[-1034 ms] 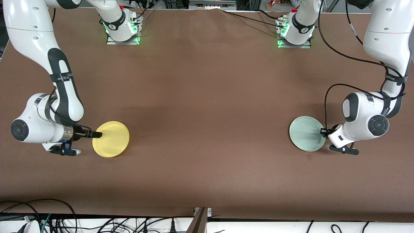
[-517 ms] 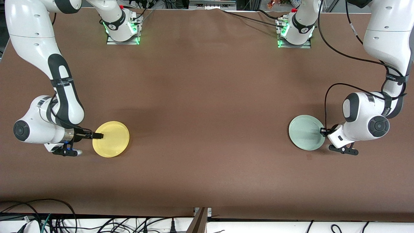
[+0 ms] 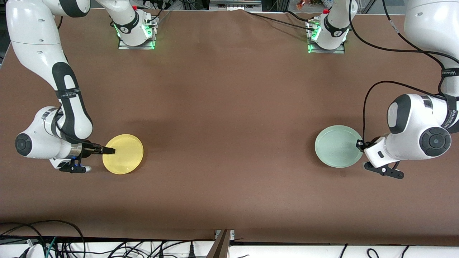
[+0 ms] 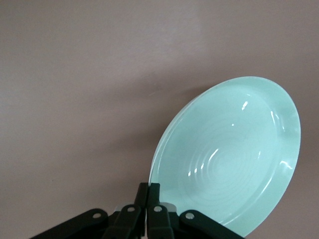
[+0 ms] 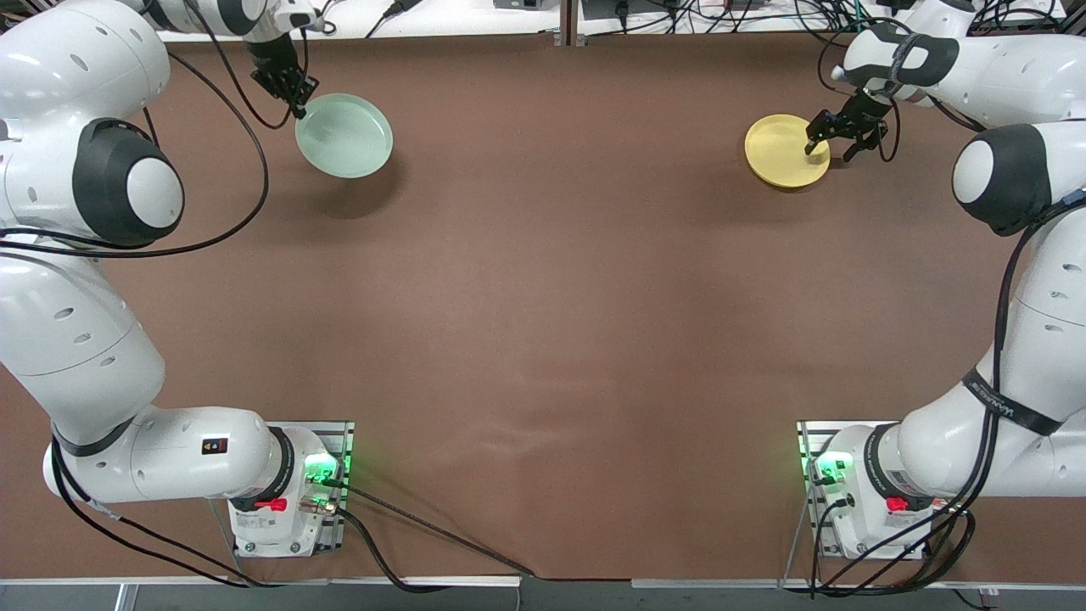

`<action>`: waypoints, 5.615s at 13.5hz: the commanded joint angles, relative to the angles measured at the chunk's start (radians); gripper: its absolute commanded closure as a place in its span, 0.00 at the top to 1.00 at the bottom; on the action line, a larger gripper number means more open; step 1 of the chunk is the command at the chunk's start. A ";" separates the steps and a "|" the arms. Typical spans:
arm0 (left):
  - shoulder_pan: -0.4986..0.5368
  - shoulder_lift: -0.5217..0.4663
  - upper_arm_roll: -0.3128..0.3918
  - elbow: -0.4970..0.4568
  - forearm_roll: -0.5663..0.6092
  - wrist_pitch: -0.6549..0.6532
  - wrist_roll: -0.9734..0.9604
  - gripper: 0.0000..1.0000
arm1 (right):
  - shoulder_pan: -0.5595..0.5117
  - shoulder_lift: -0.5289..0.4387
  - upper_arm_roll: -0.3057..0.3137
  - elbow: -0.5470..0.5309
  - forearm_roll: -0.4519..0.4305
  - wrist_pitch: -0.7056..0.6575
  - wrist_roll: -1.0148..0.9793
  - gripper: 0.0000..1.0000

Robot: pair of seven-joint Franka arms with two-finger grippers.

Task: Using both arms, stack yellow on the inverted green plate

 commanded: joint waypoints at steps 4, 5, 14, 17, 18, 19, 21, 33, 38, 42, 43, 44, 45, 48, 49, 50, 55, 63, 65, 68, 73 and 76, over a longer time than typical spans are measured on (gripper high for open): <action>-0.221 0.001 0.001 0.172 0.229 -0.204 -0.157 0.00 | -0.011 0.002 0.007 -0.006 0.034 0.015 -0.043 0.61; -0.270 0.001 0.004 0.197 0.248 -0.248 -0.203 0.00 | -0.011 0.002 0.007 -0.006 0.034 0.015 -0.044 0.52; -0.766 0.089 0.018 0.226 0.757 -0.492 -0.689 0.00 | -0.011 0.002 0.007 -0.005 0.034 0.013 -0.044 0.00; -0.829 0.168 0.018 0.228 0.820 -0.491 -0.801 0.00 | -0.011 0.001 0.009 -0.002 0.034 0.009 -0.047 0.00; -0.853 0.200 0.018 0.228 0.854 -0.489 -0.850 0.00 | -0.011 0.001 0.009 0.000 0.034 0.006 -0.047 0.00; -0.879 0.237 0.018 0.229 0.892 -0.489 -0.893 0.00 | -0.009 -0.001 0.009 0.000 0.034 0.005 -0.047 0.00; -0.933 0.294 0.030 0.229 0.981 -0.491 -0.967 0.00 | -0.011 -0.004 0.009 0.009 0.034 0.004 -0.047 0.00; -1.047 0.422 0.032 0.234 1.059 -0.469 -1.144 0.00 | -0.011 -0.037 -0.001 0.133 0.030 -0.149 -0.083 0.00; -1.106 0.423 0.029 0.234 1.053 -0.469 -1.151 0.61 | -0.035 -0.047 0.001 0.237 0.036 -0.354 -0.081 0.00; -1.174 0.423 0.012 0.234 1.026 -0.451 -1.300 1.00 | -0.035 -0.067 -0.002 0.276 0.065 -0.422 -0.078 0.00; -1.185 0.423 0.009 0.234 0.983 -0.386 -1.388 1.00 | -0.035 -0.077 -0.001 0.276 0.071 -0.429 -0.076 0.00; -1.193 0.423 0.009 0.232 0.949 -0.297 -1.508 1.00 | -0.035 -0.090 -0.001 0.276 0.073 -0.451 -0.075 0.00; -1.194 0.423 0.009 0.228 0.941 -0.216 -1.606 1.00 | -0.035 -0.091 -0.002 0.276 0.073 -0.471 -0.073 0.00; -1.179 0.411 0.012 0.243 0.887 0.004 -1.794 1.00 | -0.035 -0.120 -0.004 0.276 0.103 -0.511 -0.075 0.00; -1.154 0.399 0.010 0.263 0.838 0.046 -1.829 1.00 | -0.035 -0.126 -0.004 0.276 0.105 -0.511 -0.075 0.00; -1.103 0.384 0.004 0.289 0.767 0.072 -1.826 1.00 | -0.035 -0.127 -0.001 0.276 0.105 -0.511 -0.073 0.00; -0.852 0.376 -0.010 0.470 0.209 0.135 -1.699 1.00 | -0.017 -0.125 0.016 0.274 0.132 -0.507 -0.073 0.00; -0.506 0.166 -0.017 0.479 -0.165 -0.046 -1.473 1.00 | 0.113 -0.113 0.053 0.227 0.215 -0.386 0.078 0.00; -0.441 0.101 -0.014 0.475 -0.195 -0.162 -1.312 1.00 | 0.189 -0.113 0.053 0.202 0.215 -0.332 0.166 0.00; -0.343 0.019 -0.013 0.476 -0.192 -0.360 -1.016 1.00 | 0.317 -0.120 0.055 0.117 0.215 -0.184 0.310 0.00; -0.188 -0.156 -0.002 0.464 -0.178 -0.622 -0.579 1.00 | 0.544 -0.111 0.055 0.035 0.234 0.025 0.534 0.00; -0.110 -0.294 -0.002 0.322 -0.145 -0.638 -0.442 1.00 | 0.627 -0.093 0.055 0.014 0.235 0.048 0.557 0.00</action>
